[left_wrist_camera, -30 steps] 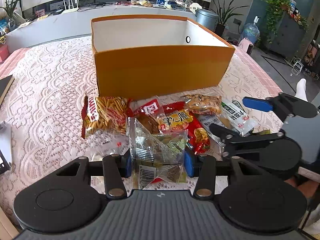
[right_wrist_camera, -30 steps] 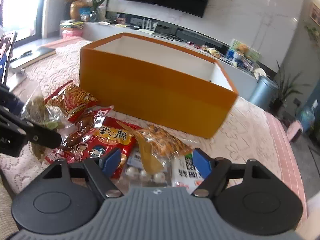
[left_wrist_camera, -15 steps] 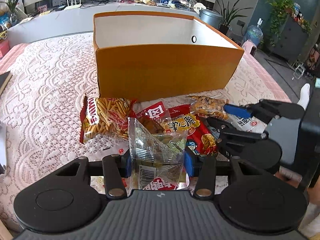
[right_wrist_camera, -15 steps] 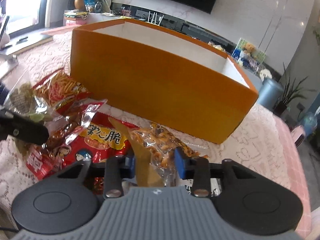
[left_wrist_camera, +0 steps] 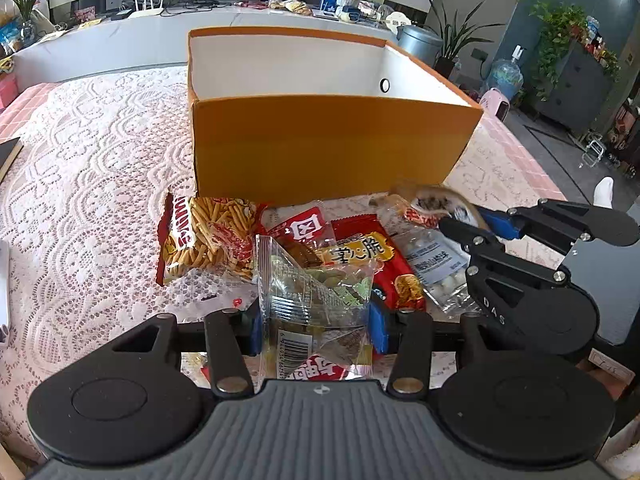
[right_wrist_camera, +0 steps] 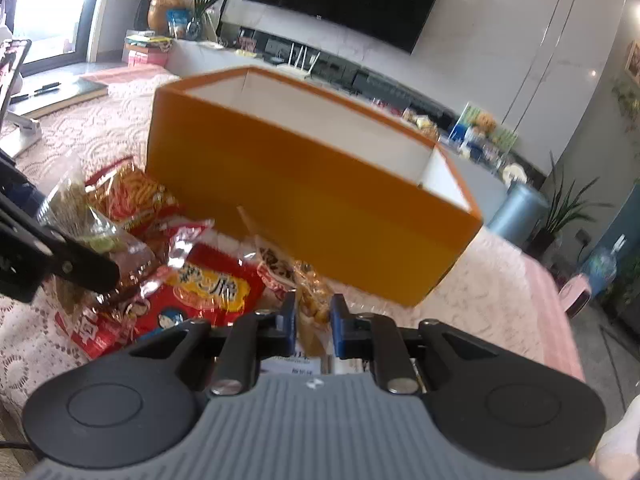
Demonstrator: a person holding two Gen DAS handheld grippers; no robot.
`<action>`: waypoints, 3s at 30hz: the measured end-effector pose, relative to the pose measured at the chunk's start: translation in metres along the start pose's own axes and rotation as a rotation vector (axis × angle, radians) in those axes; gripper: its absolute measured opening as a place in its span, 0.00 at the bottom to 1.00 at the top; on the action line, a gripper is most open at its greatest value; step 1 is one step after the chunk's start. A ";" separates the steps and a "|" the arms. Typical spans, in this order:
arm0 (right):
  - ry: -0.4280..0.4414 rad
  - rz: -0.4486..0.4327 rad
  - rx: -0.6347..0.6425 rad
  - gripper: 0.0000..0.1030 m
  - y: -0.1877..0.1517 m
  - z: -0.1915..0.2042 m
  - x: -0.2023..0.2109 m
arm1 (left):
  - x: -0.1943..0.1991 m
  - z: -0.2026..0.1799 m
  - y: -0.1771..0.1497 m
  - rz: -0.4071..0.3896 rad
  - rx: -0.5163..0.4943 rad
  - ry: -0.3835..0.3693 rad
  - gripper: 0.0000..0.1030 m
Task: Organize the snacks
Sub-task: 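Close the right tool on the peanut bag while the left tool holds, then lift both held bags and carry them over the orange box, then open the left tool over the box while the right tool drops the peanut bag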
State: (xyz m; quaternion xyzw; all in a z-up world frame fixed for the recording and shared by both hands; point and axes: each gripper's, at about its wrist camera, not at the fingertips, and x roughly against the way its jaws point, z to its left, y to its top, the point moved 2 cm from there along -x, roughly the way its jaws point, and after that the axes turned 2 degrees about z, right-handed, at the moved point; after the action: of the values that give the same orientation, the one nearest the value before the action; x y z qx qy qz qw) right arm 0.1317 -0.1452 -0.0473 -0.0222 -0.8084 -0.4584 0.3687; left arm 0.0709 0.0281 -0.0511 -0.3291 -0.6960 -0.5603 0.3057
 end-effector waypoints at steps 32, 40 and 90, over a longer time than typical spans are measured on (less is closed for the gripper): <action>0.067 -0.207 -0.151 0.00 0.080 -0.047 0.084 | 0.071 -0.018 0.066 -0.225 -0.058 0.072 0.53; 0.051 -0.291 -0.152 0.00 0.129 -0.059 0.073 | 0.056 -0.010 0.110 -0.249 -0.017 0.056 0.53; 0.356 0.191 -0.352 0.00 0.146 -0.039 -0.135 | -0.032 0.010 0.149 -0.079 -0.177 0.252 0.74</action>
State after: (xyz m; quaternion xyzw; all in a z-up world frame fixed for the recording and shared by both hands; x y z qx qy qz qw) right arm 0.3069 -0.0489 -0.0129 -0.0814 -0.6328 -0.5518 0.5372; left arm 0.2087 0.0576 0.0073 -0.2541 -0.6125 -0.6678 0.3382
